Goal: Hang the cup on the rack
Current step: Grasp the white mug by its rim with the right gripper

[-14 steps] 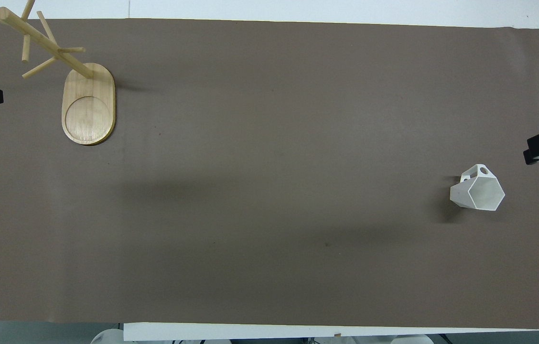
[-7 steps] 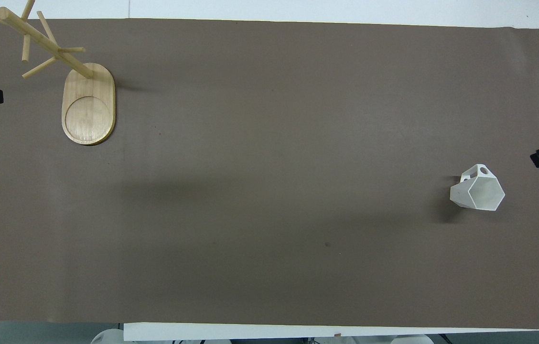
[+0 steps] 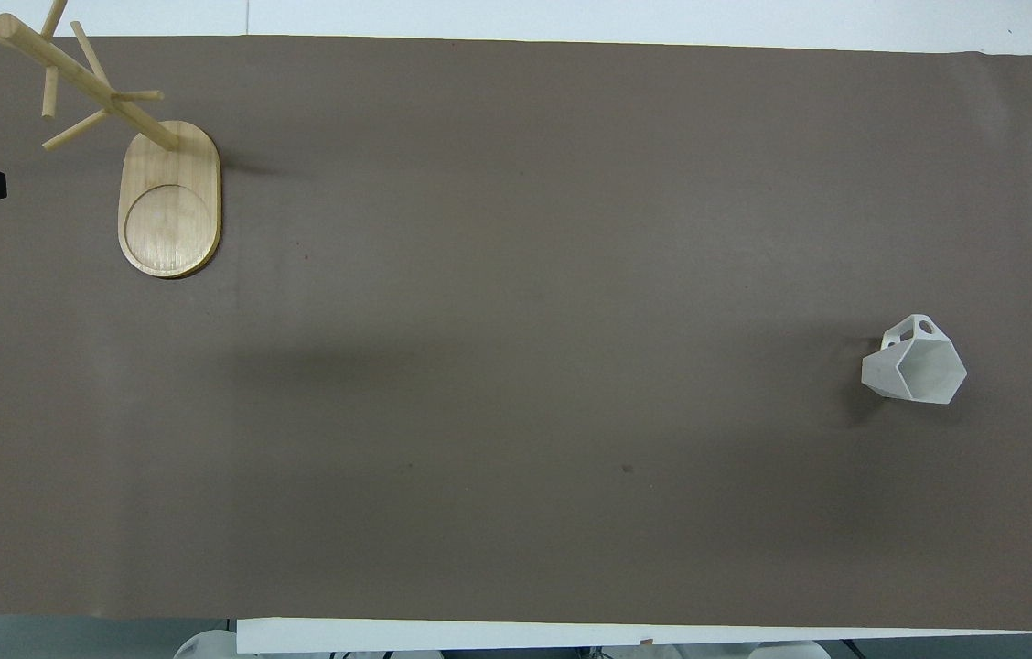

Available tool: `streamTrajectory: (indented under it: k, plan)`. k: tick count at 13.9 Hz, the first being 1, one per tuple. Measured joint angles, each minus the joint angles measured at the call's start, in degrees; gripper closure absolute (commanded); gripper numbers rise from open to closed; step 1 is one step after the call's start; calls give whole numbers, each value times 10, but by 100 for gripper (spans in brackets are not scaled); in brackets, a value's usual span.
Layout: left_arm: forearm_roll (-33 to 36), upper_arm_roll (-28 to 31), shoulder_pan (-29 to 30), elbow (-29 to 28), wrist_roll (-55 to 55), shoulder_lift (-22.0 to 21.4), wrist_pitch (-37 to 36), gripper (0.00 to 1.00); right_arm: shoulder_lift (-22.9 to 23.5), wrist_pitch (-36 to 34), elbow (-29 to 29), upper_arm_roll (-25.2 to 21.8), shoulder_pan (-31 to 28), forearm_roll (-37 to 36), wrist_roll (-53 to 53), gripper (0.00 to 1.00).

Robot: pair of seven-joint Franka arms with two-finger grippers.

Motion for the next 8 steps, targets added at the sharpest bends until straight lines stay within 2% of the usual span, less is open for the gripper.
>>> streamTrajectory:
  k: [2, 4, 6, 8]
  plan:
    - [0, 0, 0, 0, 0, 0, 0, 0, 46, -15, -23, -1, -56, 79, -146, 0]
    - [0, 0, 0, 0, 0, 0, 0, 0, 73, -30, -77, -1, -99, 152, -257, 0]
    - [0, 0, 0, 0, 0, 0, 0, 0, 93, -35, -140, -1, -127, 199, -348, 0]
    - [0, 0, 0, 0, 0, 0, 0, 0, 120, -39, -171, -1, -140, 222, -421, 0]
